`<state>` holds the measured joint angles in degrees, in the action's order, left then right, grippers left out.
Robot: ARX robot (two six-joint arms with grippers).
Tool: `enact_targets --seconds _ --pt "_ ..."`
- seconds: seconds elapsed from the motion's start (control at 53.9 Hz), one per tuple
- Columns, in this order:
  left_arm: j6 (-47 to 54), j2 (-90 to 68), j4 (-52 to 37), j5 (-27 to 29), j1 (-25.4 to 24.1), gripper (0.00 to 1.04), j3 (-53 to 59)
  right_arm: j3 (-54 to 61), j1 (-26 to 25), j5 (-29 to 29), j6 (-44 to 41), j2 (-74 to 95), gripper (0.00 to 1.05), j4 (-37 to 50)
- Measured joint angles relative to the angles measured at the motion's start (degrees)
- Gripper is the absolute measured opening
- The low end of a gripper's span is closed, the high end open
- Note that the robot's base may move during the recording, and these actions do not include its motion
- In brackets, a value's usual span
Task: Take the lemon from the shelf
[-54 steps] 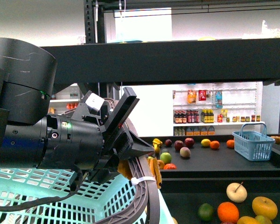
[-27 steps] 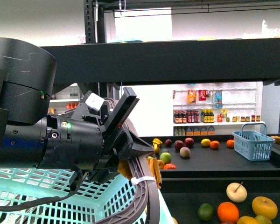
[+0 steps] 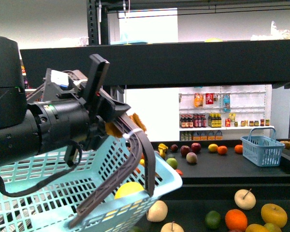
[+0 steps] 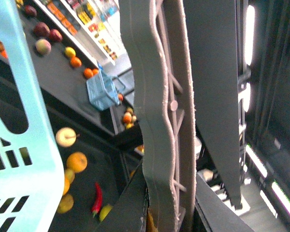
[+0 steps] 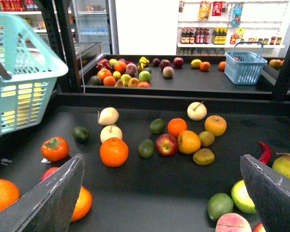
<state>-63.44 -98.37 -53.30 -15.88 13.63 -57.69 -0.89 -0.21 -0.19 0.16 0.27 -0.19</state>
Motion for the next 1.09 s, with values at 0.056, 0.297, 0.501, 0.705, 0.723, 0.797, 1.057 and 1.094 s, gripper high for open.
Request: enact_targets --seconds 0.056,0.297,0.501,0.705,0.723,0.797,1.057,1.094 --pt "-2.75 0.04 -1.88 2.62 -1.9 0.11 0.61 0.0 0.0 0.0 0.0 0.0 0.97 0.0" --pt "-13.66 0.46 -11.21 14.29 -13.27 0.11 4.61 0.0 0.0 0.0 -0.02 0.0 0.97 0.0" --pt "-20.02 0.48 -17.46 14.38 -20.52 0.11 6.88 0.0 0.02 0.02 0.0 0.0 0.97 0.0" --pt "-24.59 -0.57 -24.79 10.21 -25.0 0.11 8.59 0.0 0.02 0.02 0.0 0.0 0.97 0.0" --pt "-24.87 -0.96 -25.57 9.94 -25.42 0.11 8.7 0.0 0.0 0.0 0.0 0.0 0.97 0.0" --pt "-25.86 -2.25 -26.03 9.73 -26.25 0.11 9.01 0.0 0.0 -0.02 0.0 0.0 0.97 0.0" --pt "-27.26 -6.45 -26.03 9.03 -27.85 0.11 9.97 0.0 0.0 0.0 0.0 0.0 0.97 0.0" --pt "-27.76 -7.34 -26.03 8.22 -28.2 0.11 9.97 0.0 0.0 0.0 0.0 0.0 0.97 0.0"
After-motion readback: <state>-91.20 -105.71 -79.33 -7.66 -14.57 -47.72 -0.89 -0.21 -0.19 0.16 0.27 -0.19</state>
